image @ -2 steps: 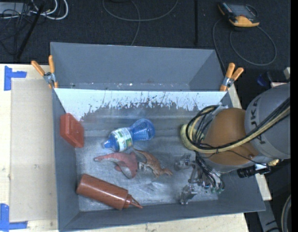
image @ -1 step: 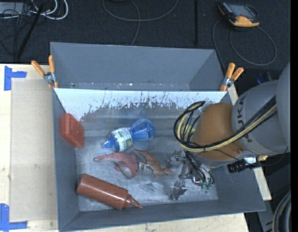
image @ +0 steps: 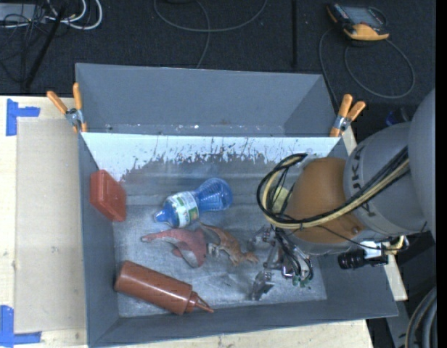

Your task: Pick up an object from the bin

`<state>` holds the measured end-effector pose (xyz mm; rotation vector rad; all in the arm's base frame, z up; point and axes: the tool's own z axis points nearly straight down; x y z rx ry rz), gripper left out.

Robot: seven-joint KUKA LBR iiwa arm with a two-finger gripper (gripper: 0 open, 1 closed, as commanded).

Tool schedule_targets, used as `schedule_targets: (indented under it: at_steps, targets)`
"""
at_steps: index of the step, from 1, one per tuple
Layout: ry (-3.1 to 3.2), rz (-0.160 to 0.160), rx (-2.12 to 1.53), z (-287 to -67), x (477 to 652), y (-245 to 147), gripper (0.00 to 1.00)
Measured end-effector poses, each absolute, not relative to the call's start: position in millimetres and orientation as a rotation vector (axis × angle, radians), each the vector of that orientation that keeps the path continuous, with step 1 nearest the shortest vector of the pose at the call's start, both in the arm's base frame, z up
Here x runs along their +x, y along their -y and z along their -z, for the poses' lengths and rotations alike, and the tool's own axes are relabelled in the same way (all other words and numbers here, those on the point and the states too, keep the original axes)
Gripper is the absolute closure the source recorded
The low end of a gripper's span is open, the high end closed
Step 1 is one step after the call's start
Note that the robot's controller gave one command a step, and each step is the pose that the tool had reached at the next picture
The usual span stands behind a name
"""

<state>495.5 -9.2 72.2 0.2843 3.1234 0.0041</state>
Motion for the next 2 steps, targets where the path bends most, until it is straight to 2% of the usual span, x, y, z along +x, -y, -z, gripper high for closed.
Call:
schedule_targets:
  at_steps: [1, 2]
  targets:
    - [-3.1, -0.001, 0.527, -71.3, 501.4, 10.4, 0.0]
    - [-3.101, 0.002, 0.522, -87.7, 480.7, -124.8, 1.0]
